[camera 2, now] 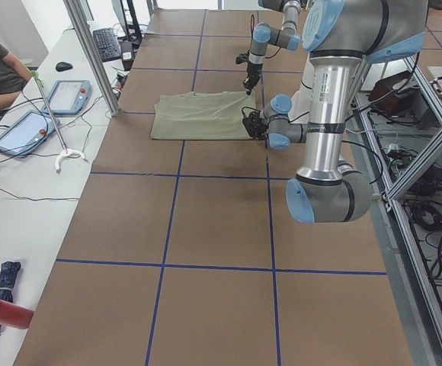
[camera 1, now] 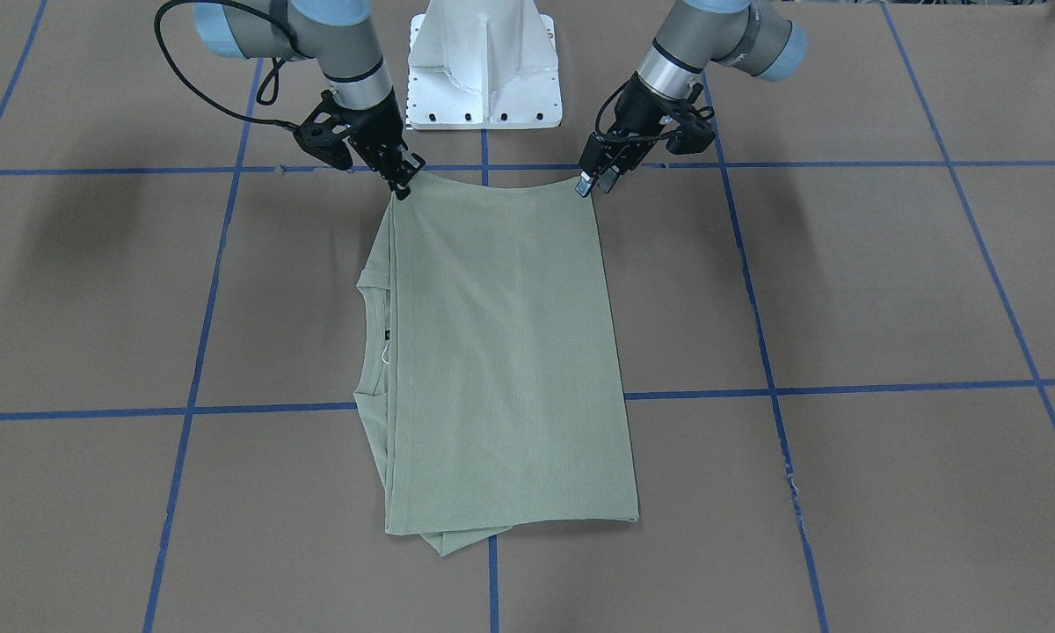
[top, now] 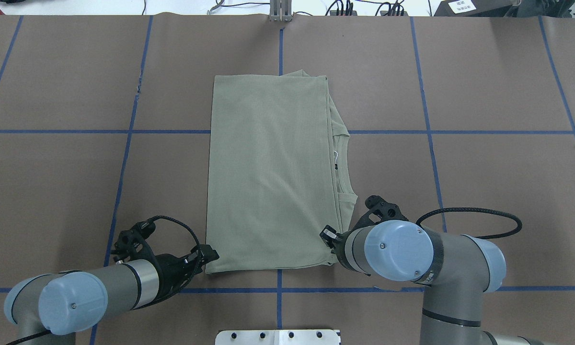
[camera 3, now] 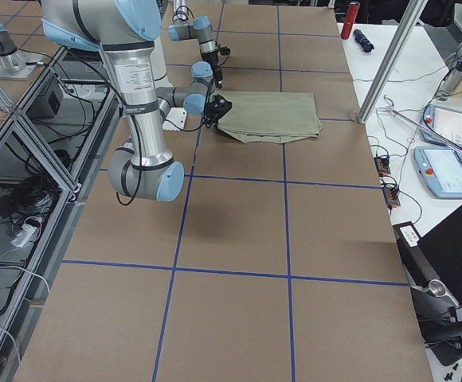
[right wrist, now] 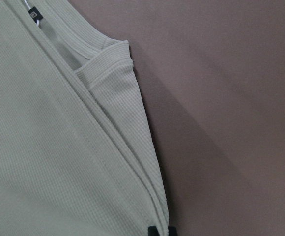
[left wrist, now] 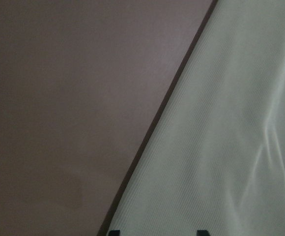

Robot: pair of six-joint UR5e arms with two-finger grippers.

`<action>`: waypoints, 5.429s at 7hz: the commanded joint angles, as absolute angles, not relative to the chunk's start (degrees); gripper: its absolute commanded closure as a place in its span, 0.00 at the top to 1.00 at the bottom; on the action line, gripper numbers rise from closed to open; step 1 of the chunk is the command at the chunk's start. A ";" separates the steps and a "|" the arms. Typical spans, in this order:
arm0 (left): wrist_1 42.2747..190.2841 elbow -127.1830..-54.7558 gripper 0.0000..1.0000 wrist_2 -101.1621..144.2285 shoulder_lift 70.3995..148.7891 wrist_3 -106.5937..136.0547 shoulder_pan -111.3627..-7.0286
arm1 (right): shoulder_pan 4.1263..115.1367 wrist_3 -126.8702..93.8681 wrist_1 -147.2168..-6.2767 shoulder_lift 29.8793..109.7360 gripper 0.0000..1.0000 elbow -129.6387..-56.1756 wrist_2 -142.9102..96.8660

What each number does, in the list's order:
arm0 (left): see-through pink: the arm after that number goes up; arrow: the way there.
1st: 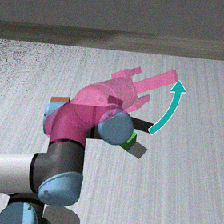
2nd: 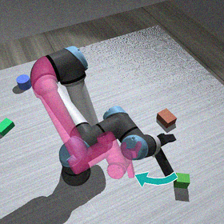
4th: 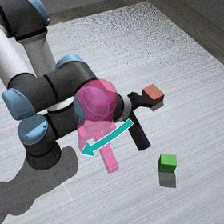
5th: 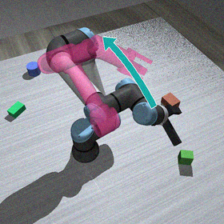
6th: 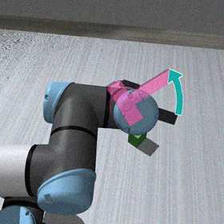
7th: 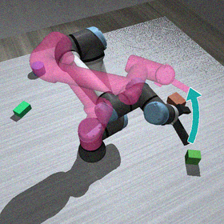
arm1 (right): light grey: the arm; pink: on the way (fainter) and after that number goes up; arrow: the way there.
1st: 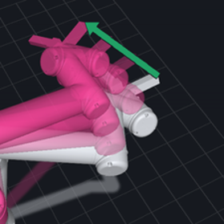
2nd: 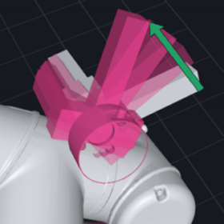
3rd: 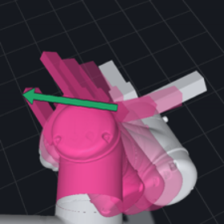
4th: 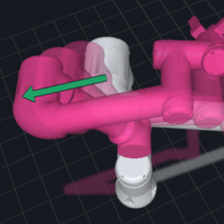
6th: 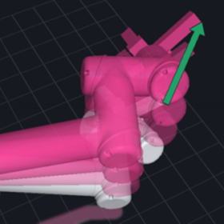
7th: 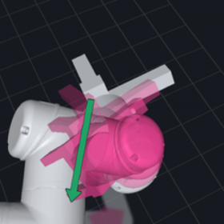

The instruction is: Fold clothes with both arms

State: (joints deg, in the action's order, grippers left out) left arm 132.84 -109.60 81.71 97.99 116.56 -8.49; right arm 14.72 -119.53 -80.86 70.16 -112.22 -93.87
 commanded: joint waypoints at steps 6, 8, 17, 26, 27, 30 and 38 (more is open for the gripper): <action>132.71 -109.77 0.00 81.56 98.88 116.81 -7.56 | 14.68 -119.53 -80.86 70.22 0.00 -112.24 -93.87; 132.71 -113.52 0.00 81.56 98.09 116.81 -8.08 | 13.98 -119.97 -80.86 70.22 0.00 -113.02 -93.78; 111.36 -124.05 0.00 84.79 110.30 113.06 -18.68 | 26.33 -118.33 -81.74 68.15 0.00 -117.57 -97.35; 123.82 -97.58 0.00 87.63 118.39 101.00 -32.25 | 35.94 -109.61 -72.87 55.11 0.00 -89.14 -100.45; 126.80 -92.34 0.00 87.63 119.95 98.20 -33.65 | 37.34 -106.21 -72.77 52.50 0.00 -84.86 -101.76; 135.87 -77.27 0.45 87.71 123.31 83.99 -41.11 | 46.97 -86.05 -58.02 45.71 1.00 -62.45 -108.93; 135.35 -84.64 0.46 124.13 110.43 47.04 -64.37 | 75.27 -35.97 -65.61 67.19 1.00 -72.31 -135.40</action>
State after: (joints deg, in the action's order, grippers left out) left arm 135.62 -84.12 115.58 114.43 58.67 -57.49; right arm 68.93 -49.29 -61.37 62.50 -69.56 -130.66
